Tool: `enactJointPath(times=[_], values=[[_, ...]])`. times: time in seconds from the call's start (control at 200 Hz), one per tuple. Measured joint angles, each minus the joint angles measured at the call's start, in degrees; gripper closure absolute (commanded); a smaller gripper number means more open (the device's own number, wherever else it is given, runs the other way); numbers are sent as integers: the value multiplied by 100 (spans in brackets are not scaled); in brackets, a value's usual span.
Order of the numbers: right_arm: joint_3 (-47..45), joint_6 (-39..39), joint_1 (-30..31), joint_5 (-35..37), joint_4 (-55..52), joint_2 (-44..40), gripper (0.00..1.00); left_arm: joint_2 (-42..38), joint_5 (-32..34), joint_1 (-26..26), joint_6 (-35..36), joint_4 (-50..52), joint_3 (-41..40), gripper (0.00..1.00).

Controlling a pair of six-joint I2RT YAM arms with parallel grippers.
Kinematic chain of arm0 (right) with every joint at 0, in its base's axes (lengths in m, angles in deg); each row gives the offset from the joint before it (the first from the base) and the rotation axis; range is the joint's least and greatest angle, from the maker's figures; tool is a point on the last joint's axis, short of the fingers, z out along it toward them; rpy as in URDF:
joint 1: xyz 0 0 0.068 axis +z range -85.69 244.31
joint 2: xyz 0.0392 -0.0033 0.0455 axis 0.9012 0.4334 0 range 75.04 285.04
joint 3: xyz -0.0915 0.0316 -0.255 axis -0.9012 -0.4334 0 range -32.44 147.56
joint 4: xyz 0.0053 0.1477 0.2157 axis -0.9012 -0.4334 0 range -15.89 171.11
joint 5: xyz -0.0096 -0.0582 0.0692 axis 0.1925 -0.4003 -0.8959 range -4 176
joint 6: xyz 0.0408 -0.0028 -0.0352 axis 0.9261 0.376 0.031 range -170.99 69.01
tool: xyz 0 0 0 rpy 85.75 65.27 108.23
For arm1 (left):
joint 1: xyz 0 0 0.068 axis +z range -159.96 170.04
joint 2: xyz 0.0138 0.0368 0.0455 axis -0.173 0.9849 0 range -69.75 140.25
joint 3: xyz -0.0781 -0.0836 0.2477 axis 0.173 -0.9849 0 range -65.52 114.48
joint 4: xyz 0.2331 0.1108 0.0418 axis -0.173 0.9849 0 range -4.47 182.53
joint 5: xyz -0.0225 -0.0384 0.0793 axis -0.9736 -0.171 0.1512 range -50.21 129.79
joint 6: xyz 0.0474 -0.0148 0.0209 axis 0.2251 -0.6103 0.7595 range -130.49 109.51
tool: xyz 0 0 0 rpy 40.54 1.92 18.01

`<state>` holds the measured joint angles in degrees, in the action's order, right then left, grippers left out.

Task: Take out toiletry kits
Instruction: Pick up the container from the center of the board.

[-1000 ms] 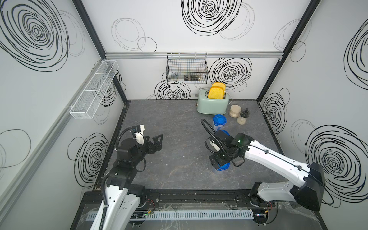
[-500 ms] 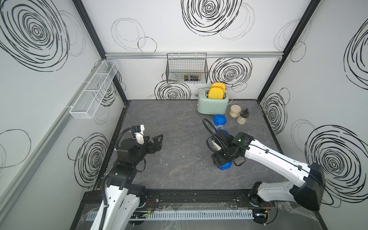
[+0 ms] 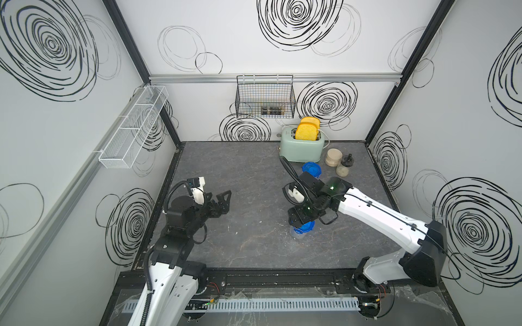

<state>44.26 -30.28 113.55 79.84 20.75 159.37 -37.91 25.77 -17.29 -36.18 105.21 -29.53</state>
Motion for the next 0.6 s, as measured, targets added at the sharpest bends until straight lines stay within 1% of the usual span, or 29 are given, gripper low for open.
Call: enactJointPath(times=[0.165,0.385,0.47,0.6], values=[[979,-66,-20,-179,289,1023,22,28,17,0,0,2,0,4],[2186,-146,-74,-321,339,2374,22,42,42,0,0,11,0,4],[2527,-188,-107,-356,319,2710,21,42,44,0,0,11,0,4],[2815,-254,-136,-402,254,2909,18,48,44,0,0,13,0,4]])
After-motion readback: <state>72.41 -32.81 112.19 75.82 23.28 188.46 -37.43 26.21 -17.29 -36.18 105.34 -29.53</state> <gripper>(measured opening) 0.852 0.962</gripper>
